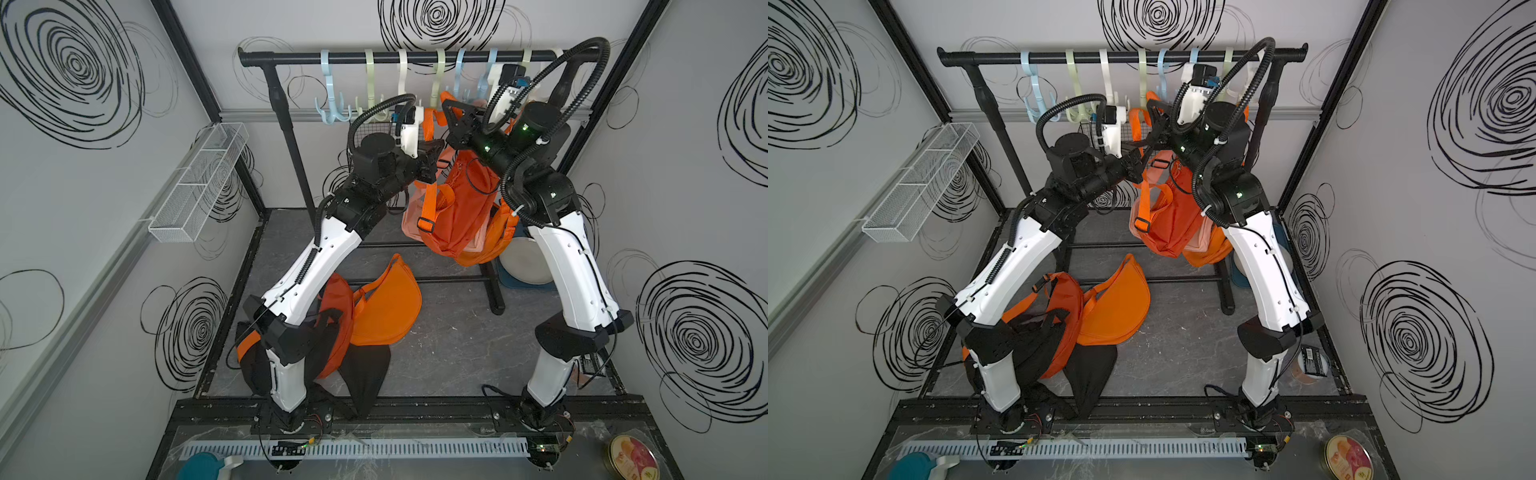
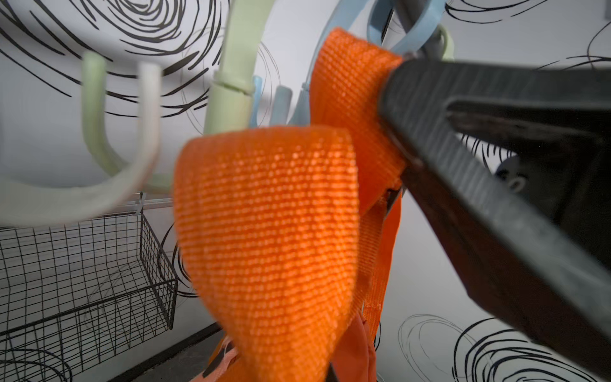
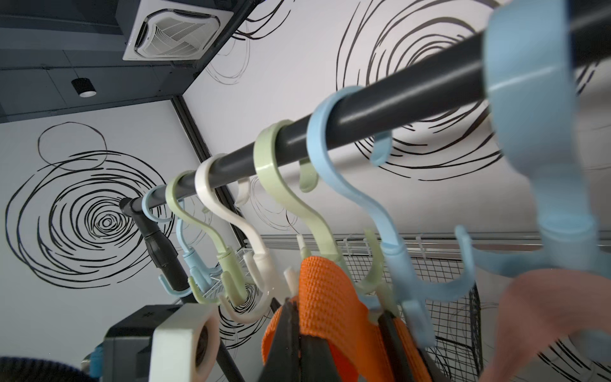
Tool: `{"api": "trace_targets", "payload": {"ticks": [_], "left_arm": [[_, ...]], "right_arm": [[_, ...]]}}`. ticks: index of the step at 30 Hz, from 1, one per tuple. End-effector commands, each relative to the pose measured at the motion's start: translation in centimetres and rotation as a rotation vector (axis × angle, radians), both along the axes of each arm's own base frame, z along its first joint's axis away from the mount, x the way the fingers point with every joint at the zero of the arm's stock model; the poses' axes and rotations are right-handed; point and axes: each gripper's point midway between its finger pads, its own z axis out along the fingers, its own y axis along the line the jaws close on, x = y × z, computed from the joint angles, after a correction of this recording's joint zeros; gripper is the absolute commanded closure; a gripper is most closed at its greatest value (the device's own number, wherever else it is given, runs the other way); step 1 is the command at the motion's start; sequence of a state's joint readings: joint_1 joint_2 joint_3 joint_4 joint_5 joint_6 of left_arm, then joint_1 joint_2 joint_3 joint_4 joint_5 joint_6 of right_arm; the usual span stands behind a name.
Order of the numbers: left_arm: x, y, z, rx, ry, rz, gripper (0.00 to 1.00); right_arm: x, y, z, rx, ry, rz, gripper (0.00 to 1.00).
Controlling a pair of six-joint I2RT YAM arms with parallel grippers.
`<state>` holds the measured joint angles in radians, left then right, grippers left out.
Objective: Hang the bag on a hook
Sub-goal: Hang the bag on the hook.
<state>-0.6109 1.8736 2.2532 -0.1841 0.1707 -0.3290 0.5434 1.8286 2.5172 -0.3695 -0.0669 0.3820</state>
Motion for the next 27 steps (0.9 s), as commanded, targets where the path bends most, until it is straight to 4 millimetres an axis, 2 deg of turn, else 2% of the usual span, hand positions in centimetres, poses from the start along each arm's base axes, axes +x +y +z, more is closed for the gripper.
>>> {"api": "trace_targets", "payload": {"ticks": [1,7,12,18,27], "left_arm": [[-0.6,1.0,2.9,-0.056,-0.055,-0.034,1.00],[0.0,1.8,3.1,-0.077,-0.037,-0.059,1.00],[-0.3,1.4,3.6,-0.088,-0.034,-0.102,1.00],[0.4,0.3,1.2,-0.062,0.014,-0.141,1.00],[0.0,-0.4,-1.5,-0.057,0.072,-0.170,1.00]], "right_arm": [[-1.0,-0.4,1.9,0.041,-0.046,0.025,1.00],[-1.1,-0.8,2.2,0.046,-0.053,0.023,1.00],[-1.4,-0.9,2.8,0.056,-0.072,0.028,1.00],[-0.5,-0.2,0.8,0.029,-0.015,0.039,1.00],[-1.3,-0.4,-1.6,0.025,0.031,0.045,1.00]]}}
